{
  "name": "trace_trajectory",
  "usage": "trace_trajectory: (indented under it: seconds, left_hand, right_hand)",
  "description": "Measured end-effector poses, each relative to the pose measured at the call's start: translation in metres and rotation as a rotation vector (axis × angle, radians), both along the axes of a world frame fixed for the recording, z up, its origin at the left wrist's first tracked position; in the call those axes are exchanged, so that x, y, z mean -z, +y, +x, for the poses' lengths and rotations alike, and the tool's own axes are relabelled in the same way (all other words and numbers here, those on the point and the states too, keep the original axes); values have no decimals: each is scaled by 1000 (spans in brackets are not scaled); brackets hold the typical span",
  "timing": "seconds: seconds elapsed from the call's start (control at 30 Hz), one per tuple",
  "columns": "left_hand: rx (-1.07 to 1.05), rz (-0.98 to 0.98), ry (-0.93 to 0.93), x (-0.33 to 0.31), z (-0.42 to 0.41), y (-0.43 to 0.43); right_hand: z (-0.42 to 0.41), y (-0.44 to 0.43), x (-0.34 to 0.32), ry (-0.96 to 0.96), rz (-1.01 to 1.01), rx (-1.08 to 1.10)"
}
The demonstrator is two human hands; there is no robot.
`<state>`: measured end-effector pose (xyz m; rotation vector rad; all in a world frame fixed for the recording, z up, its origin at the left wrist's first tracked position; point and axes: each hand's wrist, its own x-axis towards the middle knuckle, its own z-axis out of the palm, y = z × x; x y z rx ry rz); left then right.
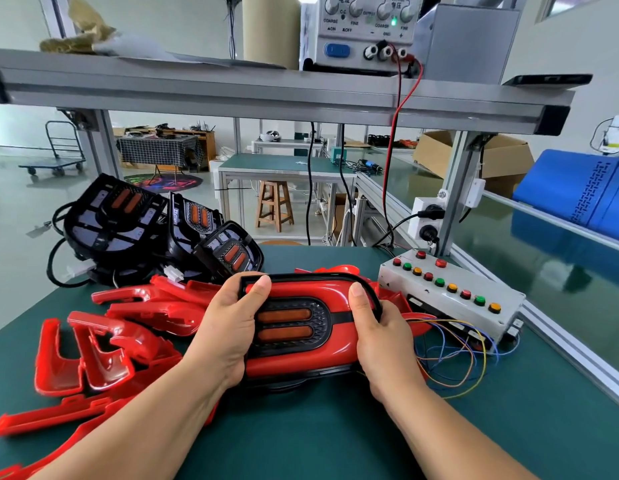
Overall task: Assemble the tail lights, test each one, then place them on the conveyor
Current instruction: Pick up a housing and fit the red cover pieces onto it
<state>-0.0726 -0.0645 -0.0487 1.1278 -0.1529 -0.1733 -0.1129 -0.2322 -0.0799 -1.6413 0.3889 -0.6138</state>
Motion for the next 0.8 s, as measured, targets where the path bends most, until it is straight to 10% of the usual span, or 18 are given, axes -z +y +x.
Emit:
trace_trajectory:
  seconds: [0.43, 0.63, 0.8]
  left_hand:
    - [289, 199, -5, -17, 4, 11]
    - [-43, 653, -252, -49, 31, 68]
    - [155, 1108, -369, -50, 27, 91]
  right_hand:
    - [-6, -6, -6, 74, 125, 9]
    - [-11, -20, -23, 109, 290, 45]
    - [-11, -22, -20, 142, 338, 65]
